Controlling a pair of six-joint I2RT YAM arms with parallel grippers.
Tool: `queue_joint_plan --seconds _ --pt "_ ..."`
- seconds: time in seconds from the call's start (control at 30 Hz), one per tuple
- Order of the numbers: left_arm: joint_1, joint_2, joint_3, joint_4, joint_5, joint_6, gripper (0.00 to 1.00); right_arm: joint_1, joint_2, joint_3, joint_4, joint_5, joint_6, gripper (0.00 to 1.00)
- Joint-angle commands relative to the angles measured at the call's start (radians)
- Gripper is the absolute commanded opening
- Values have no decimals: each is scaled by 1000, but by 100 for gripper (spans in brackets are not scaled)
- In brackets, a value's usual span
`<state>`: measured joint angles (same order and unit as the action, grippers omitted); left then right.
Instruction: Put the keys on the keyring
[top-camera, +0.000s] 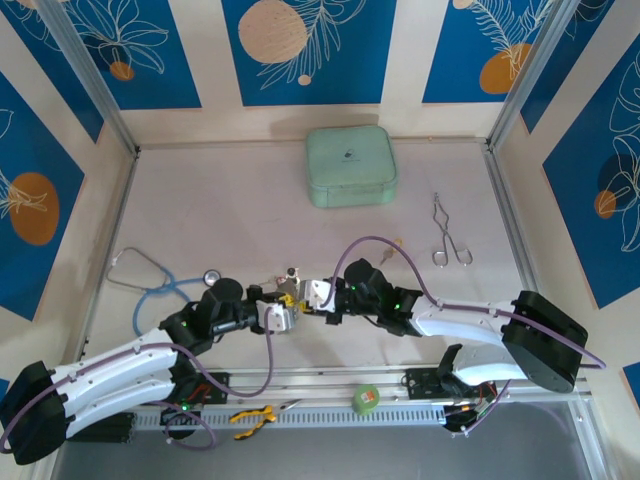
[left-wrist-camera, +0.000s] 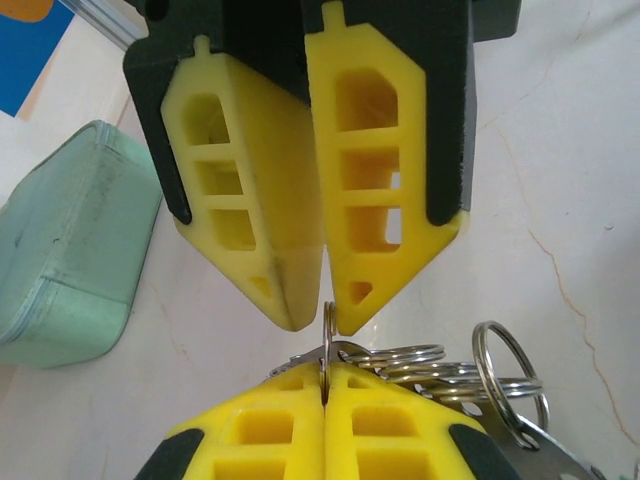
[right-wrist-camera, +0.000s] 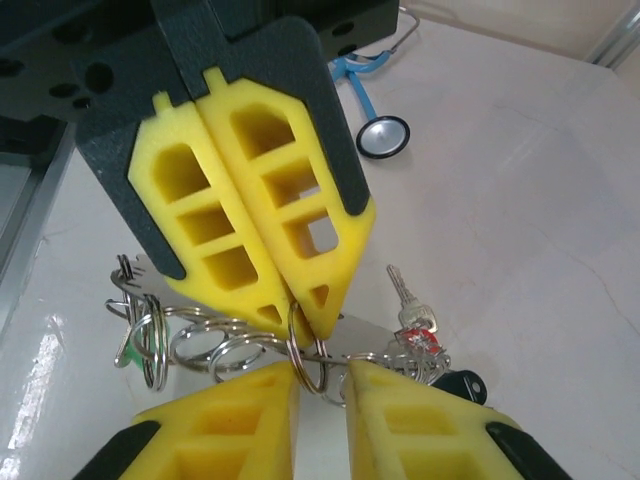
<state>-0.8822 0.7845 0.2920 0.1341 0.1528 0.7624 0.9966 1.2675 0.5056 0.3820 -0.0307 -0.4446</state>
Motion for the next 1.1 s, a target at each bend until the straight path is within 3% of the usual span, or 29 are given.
queue_joint_plan --seconds 0.0,0.2,0.47,0.57,0.67,0.83,0.9,0.93,1.0,1.07 --pt "-7 -8 -8 3 34 -29 0 9 7 28 15 -12 -14 15" --pt "-9 -14 -14 32 24 -42 0 18 12 35 -9 -16 -21 0" --pt "-8 -4 -53 123 5 -89 16 26 19 44 9 -56 7 0" --pt "-8 13 -53 126 5 -91 17 28 21 44 25 -68 20 0" --pt "-8 22 -54 143 4 -91 16 33 29 46 29 -74 23 0" --pt "-7 20 -54 147 8 -89 1 36 30 39 28 -52 18 0" --pt "-7 10 -58 152 3 -91 0 37 17 23 31 -25 17 0" --pt "-7 5 -60 156 0 -92 0 36 10 15 35 -11 17 4" --pt "-8 -6 -63 158 -10 -92 0 25 -19 -13 53 16 32 21" --pt "-7 -14 -64 151 -16 -90 0 8 -55 -36 55 20 52 24"
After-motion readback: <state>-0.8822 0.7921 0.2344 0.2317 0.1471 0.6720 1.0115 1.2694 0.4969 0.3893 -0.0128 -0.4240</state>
